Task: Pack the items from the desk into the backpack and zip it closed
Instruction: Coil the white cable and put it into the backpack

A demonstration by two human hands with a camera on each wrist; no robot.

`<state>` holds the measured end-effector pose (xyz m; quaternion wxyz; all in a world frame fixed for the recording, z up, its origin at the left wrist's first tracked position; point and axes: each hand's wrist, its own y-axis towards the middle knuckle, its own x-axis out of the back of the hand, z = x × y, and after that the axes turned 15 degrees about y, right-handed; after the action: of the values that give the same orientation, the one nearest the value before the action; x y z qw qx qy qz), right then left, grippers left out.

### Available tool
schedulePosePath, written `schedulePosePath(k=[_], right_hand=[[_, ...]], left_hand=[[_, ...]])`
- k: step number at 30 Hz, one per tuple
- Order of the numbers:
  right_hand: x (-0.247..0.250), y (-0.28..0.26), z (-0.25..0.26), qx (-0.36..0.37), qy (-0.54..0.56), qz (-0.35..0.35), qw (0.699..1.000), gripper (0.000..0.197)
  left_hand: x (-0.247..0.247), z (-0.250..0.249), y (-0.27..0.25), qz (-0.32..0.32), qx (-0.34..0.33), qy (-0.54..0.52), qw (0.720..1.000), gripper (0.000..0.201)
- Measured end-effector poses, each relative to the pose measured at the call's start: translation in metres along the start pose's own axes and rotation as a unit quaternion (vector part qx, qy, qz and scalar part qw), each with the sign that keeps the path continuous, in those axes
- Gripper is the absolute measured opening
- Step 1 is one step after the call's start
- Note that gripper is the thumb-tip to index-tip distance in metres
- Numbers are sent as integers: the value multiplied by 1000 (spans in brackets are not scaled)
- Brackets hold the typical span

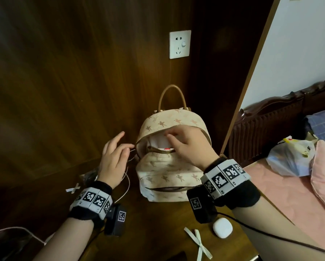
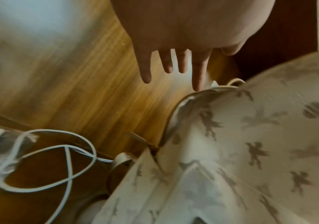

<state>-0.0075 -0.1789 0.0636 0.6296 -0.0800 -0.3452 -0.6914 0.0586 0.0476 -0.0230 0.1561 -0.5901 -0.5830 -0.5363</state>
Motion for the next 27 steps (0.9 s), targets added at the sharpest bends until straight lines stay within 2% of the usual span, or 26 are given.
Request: schedulePosePath(k=[3, 6, 9, 13, 15, 17, 20, 23, 25, 27], right_hand=[[-21, -5, 24, 105, -6, -32, 994, 25], [-48, -8, 42, 164, -3, -13, 986, 20], [-75, -8, 49, 200, -22, 24, 979, 16], [-110, -8, 51, 210, -42, 73, 974, 24], [-129, -7, 46, 161, -28, 104, 981, 28], [-148, -6, 38, 80, -33, 155, 984, 27], [-175, -13, 21, -19, -86, 274, 958, 28], [-191, -25, 9, -127, -98, 344, 925, 29], [-196, -31, 5, -184, -96, 361, 909, 30], [-197, -36, 2, -206, -105, 357, 905, 33]], left_hand=[[8, 29, -11, 25, 100, 26, 994, 38], [12, 62, -28, 66, 162, 51, 983, 33], [14, 94, -52, 116, 191, 68, 972, 30], [18, 120, -84, 195, 207, 57, 957, 26], [20, 126, -97, 264, 205, 66, 940, 24], [21, 130, -108, 325, 208, 61, 920, 25], [18, 137, -120, 383, 220, 35, 896, 31], [12, 142, -129, 424, 218, 38, 879, 39], [8, 146, -132, 426, 215, 55, 877, 42], [3, 150, -133, 409, 213, 78, 884, 41]])
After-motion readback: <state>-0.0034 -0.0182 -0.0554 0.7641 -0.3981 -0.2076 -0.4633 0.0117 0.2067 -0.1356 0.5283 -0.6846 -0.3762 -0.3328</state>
